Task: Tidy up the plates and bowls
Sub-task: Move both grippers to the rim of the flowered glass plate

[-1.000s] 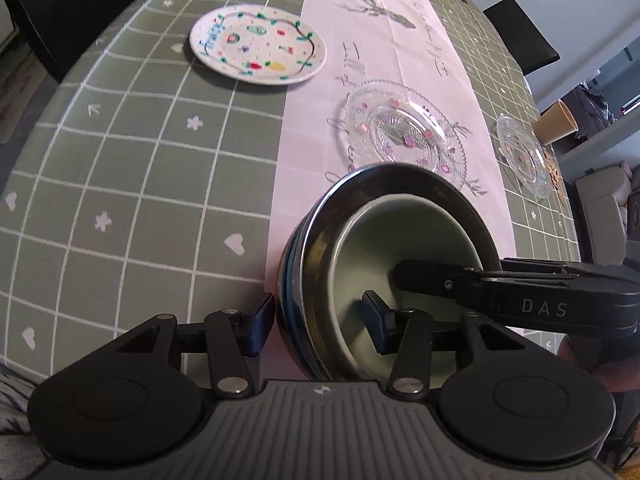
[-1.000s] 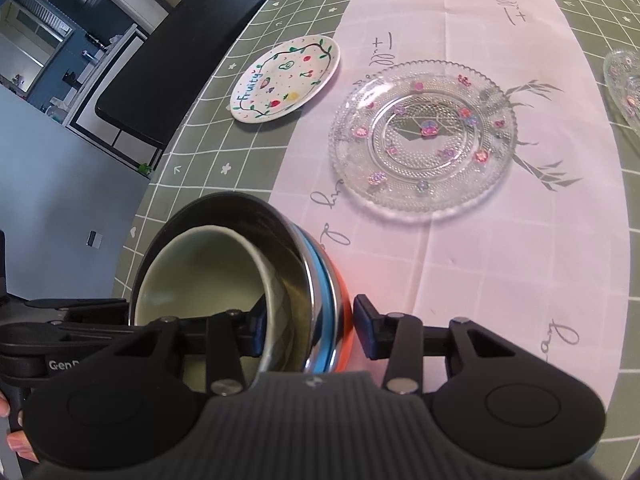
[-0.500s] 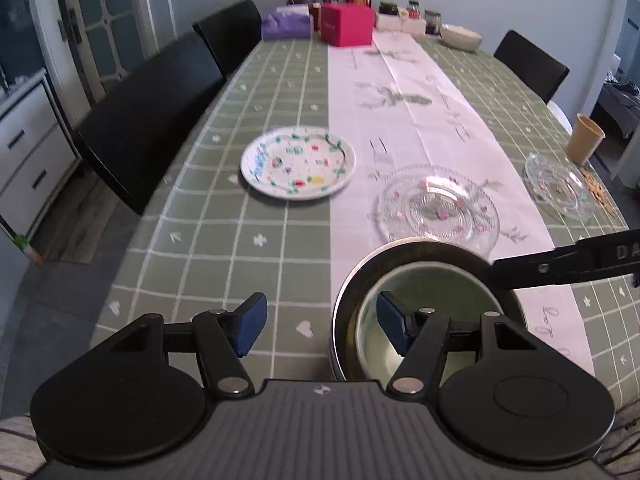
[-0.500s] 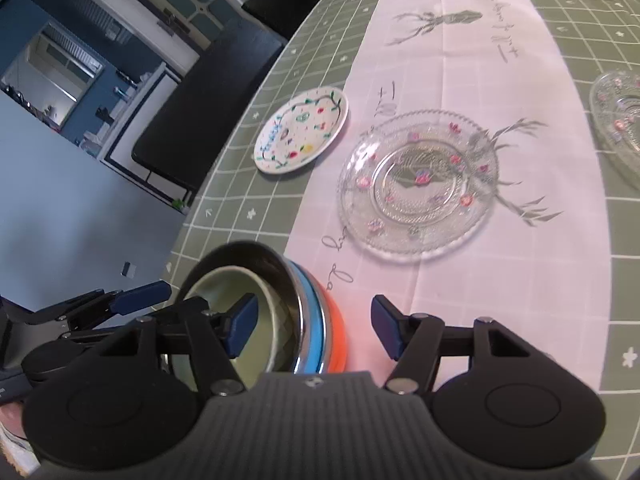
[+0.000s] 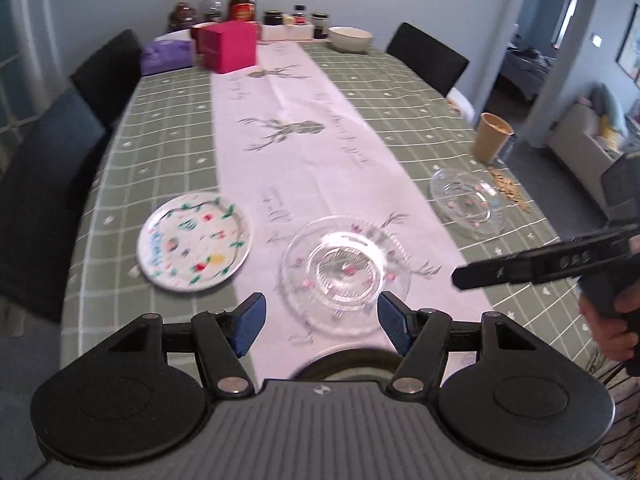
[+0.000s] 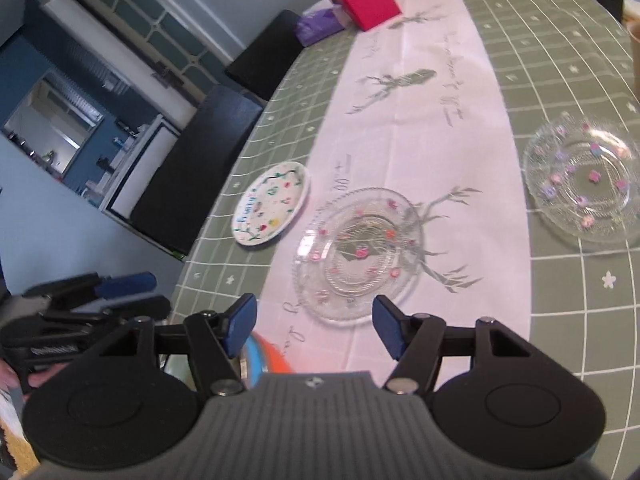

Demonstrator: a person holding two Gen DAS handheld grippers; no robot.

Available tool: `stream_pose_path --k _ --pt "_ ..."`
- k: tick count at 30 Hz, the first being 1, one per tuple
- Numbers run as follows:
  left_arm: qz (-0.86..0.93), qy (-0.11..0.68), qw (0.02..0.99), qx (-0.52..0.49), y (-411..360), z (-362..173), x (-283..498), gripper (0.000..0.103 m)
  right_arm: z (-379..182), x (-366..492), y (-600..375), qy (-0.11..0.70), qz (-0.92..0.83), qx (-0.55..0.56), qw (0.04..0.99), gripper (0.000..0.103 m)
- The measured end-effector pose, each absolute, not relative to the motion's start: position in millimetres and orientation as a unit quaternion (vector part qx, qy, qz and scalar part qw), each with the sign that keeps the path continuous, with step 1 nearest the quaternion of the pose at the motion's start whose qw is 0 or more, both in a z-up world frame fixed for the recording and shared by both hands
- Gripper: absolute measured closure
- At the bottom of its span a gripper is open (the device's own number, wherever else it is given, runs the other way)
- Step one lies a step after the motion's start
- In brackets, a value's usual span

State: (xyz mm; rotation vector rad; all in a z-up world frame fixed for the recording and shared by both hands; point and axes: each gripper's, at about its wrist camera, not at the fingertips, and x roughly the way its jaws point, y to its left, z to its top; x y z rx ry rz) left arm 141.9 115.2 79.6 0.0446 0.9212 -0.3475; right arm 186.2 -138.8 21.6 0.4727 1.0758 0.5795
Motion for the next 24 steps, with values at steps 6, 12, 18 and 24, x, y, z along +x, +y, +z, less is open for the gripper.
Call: stream_pose_path --k 6,12,18,24 --pt "-0.168 0.466 0.868 0.027 108.9 47.2 200.6 0.030 -4.5 218.1 -137.3 0.510 0.223 0.229 0.798 0.040" --pt "-0.147 0.506 0.849 0.041 108.3 8.5 231.2 0.042 -27.2 238.9 -134.0 0.507 0.180 0.231 0.811 0.055" --pt "-0.112 0.518 0.848 0.029 115.0 -4.2 240.0 0.054 -48.9 245.7 -142.1 0.511 0.153 0.271 0.801 0.073" --pt "-0.111 0.543 0.832 -0.019 126.7 -13.0 253.9 0.065 -61.8 247.2 -144.4 0.515 0.137 0.287 0.796 0.081"
